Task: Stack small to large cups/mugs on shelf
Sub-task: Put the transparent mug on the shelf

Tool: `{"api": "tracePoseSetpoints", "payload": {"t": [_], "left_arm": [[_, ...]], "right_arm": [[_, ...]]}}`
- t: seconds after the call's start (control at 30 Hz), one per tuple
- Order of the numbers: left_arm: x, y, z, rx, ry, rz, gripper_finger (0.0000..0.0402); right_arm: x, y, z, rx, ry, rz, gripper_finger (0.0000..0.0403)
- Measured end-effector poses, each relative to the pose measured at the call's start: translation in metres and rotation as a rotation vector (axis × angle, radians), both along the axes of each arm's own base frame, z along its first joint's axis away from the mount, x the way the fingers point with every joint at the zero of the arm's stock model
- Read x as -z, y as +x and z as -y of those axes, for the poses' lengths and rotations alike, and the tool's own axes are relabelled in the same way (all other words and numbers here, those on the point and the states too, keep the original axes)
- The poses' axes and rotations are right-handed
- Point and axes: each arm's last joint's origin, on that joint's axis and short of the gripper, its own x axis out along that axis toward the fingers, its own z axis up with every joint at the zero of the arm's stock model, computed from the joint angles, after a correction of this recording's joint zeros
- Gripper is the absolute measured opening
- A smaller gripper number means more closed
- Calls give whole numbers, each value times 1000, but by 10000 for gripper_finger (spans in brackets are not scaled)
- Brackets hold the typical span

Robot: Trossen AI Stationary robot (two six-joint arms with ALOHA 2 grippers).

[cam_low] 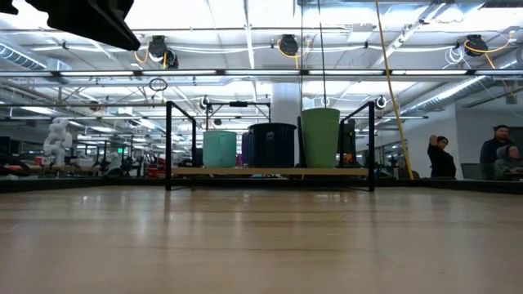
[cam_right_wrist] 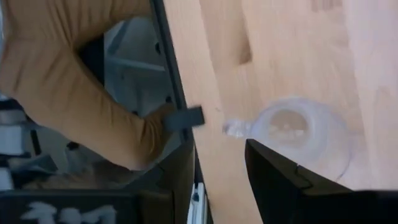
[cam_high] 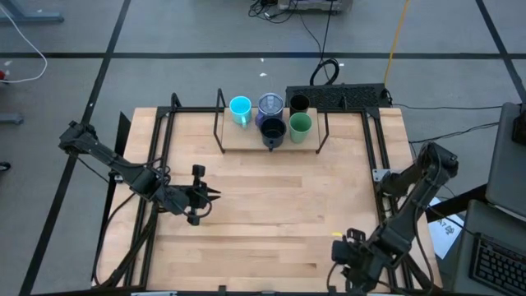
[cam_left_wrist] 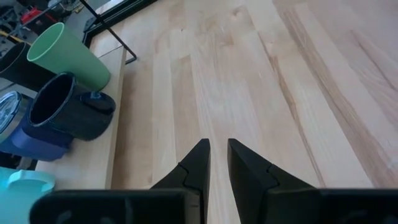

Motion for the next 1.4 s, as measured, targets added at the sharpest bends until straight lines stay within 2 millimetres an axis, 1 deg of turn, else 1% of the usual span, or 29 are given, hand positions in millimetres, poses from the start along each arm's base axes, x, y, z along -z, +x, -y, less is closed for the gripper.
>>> {"api": "tracePoseSetpoints", "payload": {"t": [0.13, 0.33, 0.97, 1.1, 1.4], "left_arm": [[1, -1, 0, 0, 5, -9, 58], [0, 0, 0, 6, 10, -4, 58], [0, 0, 0, 6, 9, -1, 58], [0, 0, 0, 6, 9, -1, 58], [0, 0, 0, 6, 10, -1, 58]], "right_arm": [[18, -6, -9, -30, 5, 2, 132], [35, -7, -11, -60, -29, -11, 132], [63, -16, 0, -208, -135, -36, 130], [64, -16, 1, -247, -146, -28, 107], [63, -15, -2, -266, -116, -20, 9]]}}
